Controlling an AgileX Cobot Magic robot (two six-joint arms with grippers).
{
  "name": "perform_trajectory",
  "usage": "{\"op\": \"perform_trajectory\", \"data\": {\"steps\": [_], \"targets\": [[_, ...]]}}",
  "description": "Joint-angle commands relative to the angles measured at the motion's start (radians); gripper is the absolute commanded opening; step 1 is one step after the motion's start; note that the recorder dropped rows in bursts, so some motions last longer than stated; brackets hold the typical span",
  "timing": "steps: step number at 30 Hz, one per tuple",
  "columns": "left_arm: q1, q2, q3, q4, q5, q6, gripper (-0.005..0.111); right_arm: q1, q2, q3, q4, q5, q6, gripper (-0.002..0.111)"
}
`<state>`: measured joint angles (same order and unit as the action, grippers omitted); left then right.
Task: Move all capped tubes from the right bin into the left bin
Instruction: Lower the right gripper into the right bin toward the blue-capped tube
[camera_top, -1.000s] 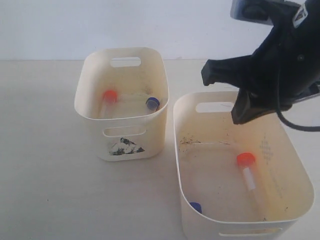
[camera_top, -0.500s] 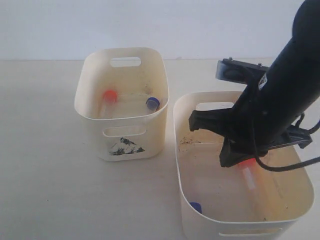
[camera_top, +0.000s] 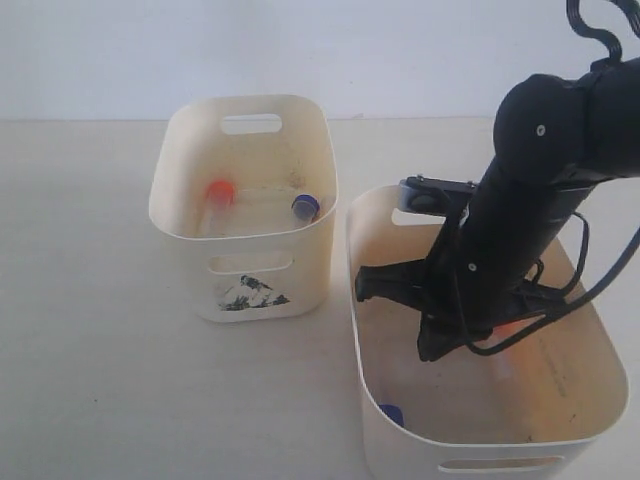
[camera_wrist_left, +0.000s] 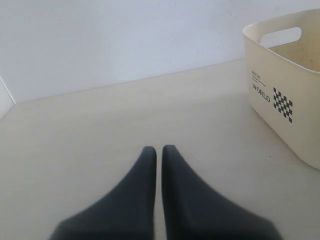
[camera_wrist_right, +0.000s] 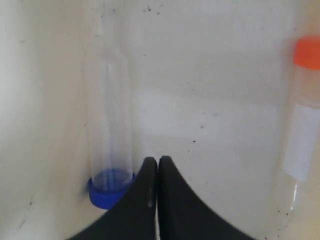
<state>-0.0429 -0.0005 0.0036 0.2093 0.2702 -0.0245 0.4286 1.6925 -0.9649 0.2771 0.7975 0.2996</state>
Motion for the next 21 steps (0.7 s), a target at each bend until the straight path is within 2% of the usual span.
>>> {"op": "perform_trajectory", "data": {"steps": [1,4,6,7,8,9,10,21], "targets": [[-0.001,0.0,-0.004,-0.004,-0.009,-0.013,0.004,-0.006,0.022,0.005,0.01,-0.019,-0.044,0.0],[-0.001,0.0,-0.004,-0.004,-0.009,-0.013,0.004,-0.006,0.034,0.005,0.01,-0.044,-0.044,0.003],[-0.001,0.0,-0.004,-0.004,-0.009,-0.013,0.004,-0.006,0.034,0.005,0.01,-0.044,-0.089,0.022],[-0.001,0.0,-0.004,-0.004,-0.009,-0.013,0.004,-0.006,0.034,0.005,0.01,-0.049,-0.097,0.048],[-0.001,0.0,-0.004,-0.004,-0.009,-0.013,0.004,-0.006,0.034,0.005,0.01,-0.052,-0.097,0.063],[-0.001,0.0,-0.004,-0.004,-0.009,-0.013,0.004,-0.006,0.034,0.005,0.015,-0.053,-0.095,0.089],[-0.001,0.0,-0.004,-0.004,-0.009,-0.013,0.004,-0.006,0.034,0.005,0.029,-0.053,-0.094,0.105],[-0.001,0.0,-0.004,-0.004,-0.009,-0.013,0.004,-0.006,0.094,0.005,0.084,-0.086,-0.094,0.105]]}}
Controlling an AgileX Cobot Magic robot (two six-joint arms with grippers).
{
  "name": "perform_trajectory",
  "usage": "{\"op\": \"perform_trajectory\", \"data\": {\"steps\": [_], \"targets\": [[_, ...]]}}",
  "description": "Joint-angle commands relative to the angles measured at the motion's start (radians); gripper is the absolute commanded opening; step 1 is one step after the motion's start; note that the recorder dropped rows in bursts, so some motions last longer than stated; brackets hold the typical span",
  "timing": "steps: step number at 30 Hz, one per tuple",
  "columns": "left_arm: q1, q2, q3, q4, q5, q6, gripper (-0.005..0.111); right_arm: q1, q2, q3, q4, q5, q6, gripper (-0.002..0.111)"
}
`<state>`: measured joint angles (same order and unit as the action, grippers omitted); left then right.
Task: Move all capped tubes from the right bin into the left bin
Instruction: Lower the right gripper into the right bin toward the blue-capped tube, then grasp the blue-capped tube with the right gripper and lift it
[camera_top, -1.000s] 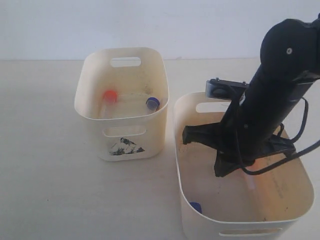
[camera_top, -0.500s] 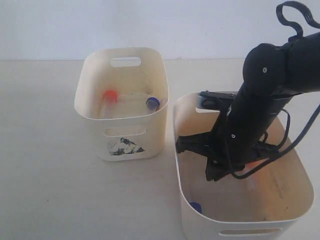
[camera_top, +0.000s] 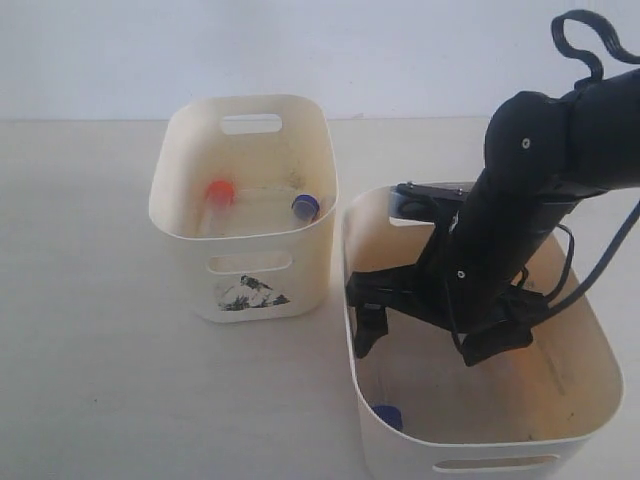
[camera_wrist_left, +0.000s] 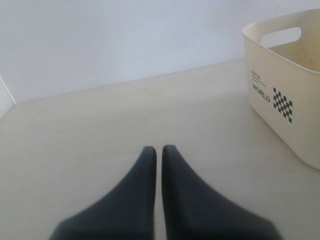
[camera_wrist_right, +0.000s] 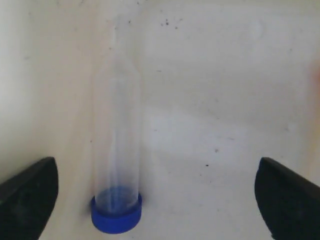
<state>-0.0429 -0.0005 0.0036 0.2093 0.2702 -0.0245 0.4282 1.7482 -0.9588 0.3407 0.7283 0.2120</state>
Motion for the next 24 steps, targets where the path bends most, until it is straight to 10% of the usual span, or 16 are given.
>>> {"op": "perform_trajectory", "data": {"steps": [1,18,24], "targets": [[-0.001,0.0,-0.004,-0.004,-0.009,-0.013,0.004,-0.006,0.049,-0.001,0.021,-0.02,-0.007,0.105],[-0.001,0.0,-0.004,-0.004,-0.009,-0.013,0.004,-0.006,0.127,-0.001,0.019,-0.104,-0.012,0.104],[-0.001,0.0,-0.004,-0.004,-0.009,-0.013,0.004,-0.006,0.127,-0.001,0.019,-0.097,-0.002,0.053]]}}
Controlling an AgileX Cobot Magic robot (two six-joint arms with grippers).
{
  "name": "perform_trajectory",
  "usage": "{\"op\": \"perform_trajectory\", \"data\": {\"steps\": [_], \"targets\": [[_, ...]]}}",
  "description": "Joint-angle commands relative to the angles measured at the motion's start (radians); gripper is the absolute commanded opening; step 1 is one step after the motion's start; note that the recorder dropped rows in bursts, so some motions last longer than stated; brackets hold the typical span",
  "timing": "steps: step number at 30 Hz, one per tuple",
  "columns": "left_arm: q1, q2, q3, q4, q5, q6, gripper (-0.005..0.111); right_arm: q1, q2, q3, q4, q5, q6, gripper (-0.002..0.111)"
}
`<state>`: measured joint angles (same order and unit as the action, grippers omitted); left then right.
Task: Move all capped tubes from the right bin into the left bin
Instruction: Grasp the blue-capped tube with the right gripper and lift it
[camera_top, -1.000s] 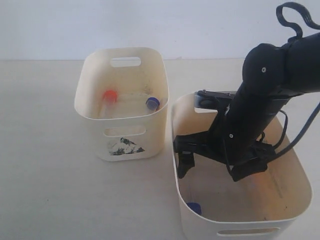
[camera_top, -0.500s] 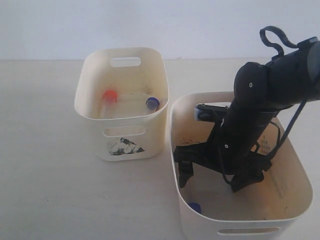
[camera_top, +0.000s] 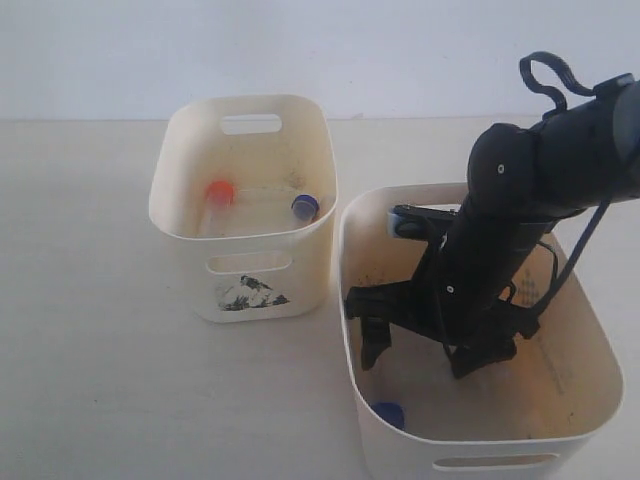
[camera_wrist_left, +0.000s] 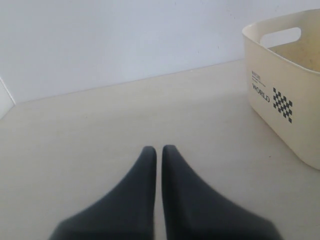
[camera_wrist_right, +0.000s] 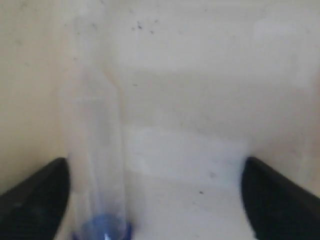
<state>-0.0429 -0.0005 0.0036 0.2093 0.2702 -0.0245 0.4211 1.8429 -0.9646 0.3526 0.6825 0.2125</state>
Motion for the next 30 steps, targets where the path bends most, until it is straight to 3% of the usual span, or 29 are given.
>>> {"op": "perform_trajectory", "data": {"steps": [1,4,13,30], "targets": [[-0.001,0.0,-0.004,-0.004,-0.009,-0.013,0.004,0.001,0.032,0.005,0.004,-0.051,-0.005,0.039],[-0.001,0.0,-0.004,-0.004,-0.009,-0.013,0.004,0.001,0.033,0.005,0.003,-0.047,-0.006,0.001],[-0.001,0.0,-0.004,-0.004,-0.009,-0.013,0.004,0.001,0.033,0.005,0.002,-0.037,-0.041,0.0],[-0.001,0.0,-0.004,-0.004,-0.009,-0.013,0.004,0.001,-0.266,-0.186,-0.104,0.283,-0.092,0.0]]}}
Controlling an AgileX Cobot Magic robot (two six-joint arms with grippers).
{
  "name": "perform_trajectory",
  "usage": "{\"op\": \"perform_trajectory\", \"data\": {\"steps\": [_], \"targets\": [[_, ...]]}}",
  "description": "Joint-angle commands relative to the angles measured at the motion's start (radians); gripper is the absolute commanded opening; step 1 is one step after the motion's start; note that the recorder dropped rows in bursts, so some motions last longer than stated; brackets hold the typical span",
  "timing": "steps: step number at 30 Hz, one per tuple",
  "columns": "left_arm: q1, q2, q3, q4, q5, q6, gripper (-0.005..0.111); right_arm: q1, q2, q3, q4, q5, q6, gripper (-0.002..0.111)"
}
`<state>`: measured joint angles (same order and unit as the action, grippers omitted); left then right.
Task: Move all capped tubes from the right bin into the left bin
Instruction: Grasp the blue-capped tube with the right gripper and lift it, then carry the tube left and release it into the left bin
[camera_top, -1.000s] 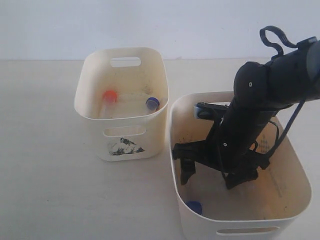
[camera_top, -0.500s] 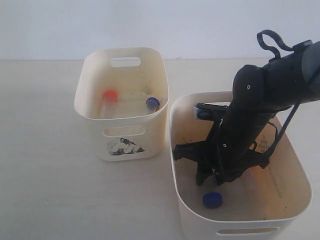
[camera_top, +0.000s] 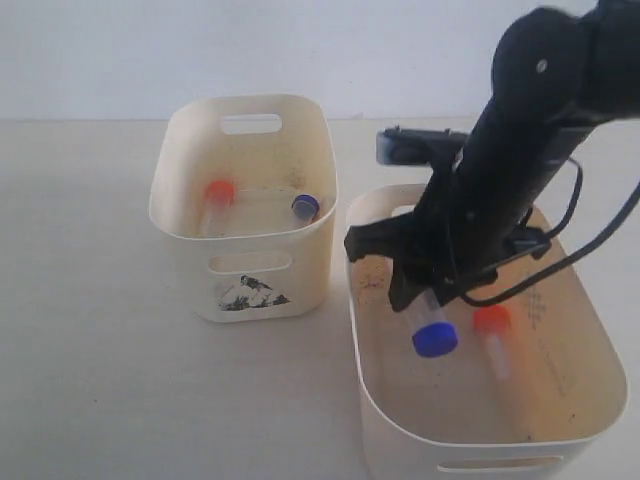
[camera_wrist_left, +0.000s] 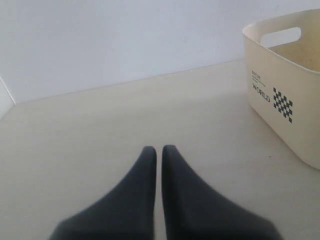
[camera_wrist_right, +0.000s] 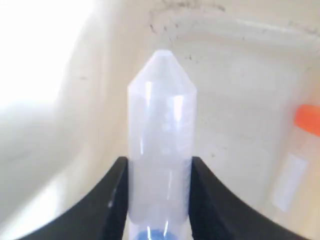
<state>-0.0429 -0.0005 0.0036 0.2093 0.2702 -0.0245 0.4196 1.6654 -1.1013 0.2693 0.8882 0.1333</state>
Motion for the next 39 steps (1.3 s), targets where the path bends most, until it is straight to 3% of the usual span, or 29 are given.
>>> {"op": "perform_trajectory", "data": {"steps": [1,8,14,20,27,30,34,35,36,38,39], "targets": [[-0.001,0.0,-0.004,-0.004,-0.009,-0.013,0.004,0.003,-0.114,-0.064,-0.024,0.09,-0.012,0.0],[-0.001,0.0,-0.004,-0.004,-0.009,-0.013,0.004,0.003,-0.264,-0.123,-0.004,0.003,-0.092,0.0],[-0.001,0.0,-0.004,-0.004,-0.009,-0.013,0.004,0.003,-0.292,-0.121,0.018,-0.317,-0.206,0.0],[-0.001,0.0,-0.004,-0.004,-0.009,-0.013,0.004,0.025,-0.211,-0.118,0.136,-0.66,-0.229,0.0],[-0.001,0.0,-0.004,-0.004,-0.009,-0.013,0.004,0.112,-0.025,-0.12,0.137,-0.826,-0.33,0.002],[-0.001,0.0,-0.004,-0.004,-0.009,-0.013,0.004,0.116,0.031,-0.12,0.137,-0.837,-0.334,0.019],[-0.001,0.0,-0.004,-0.004,-0.009,-0.013,0.004,0.116,0.063,-0.12,0.137,-0.835,-0.334,0.064],[-0.001,0.0,-0.004,-0.004,-0.009,-0.013,0.004,0.116,0.055,-0.12,0.137,-0.82,-0.323,0.061],[-0.001,0.0,-0.004,-0.004,-0.009,-0.013,0.004,0.116,0.03,-0.12,0.137,-0.781,-0.313,0.037],[-0.001,0.0,-0.004,-0.004,-0.009,-0.013,0.004,0.116,-0.018,-0.12,0.137,-0.706,-0.326,0.001],[-0.001,0.0,-0.004,-0.004,-0.009,-0.013,0.004,0.116,-0.052,-0.12,0.122,-0.675,-0.331,0.002]]}}
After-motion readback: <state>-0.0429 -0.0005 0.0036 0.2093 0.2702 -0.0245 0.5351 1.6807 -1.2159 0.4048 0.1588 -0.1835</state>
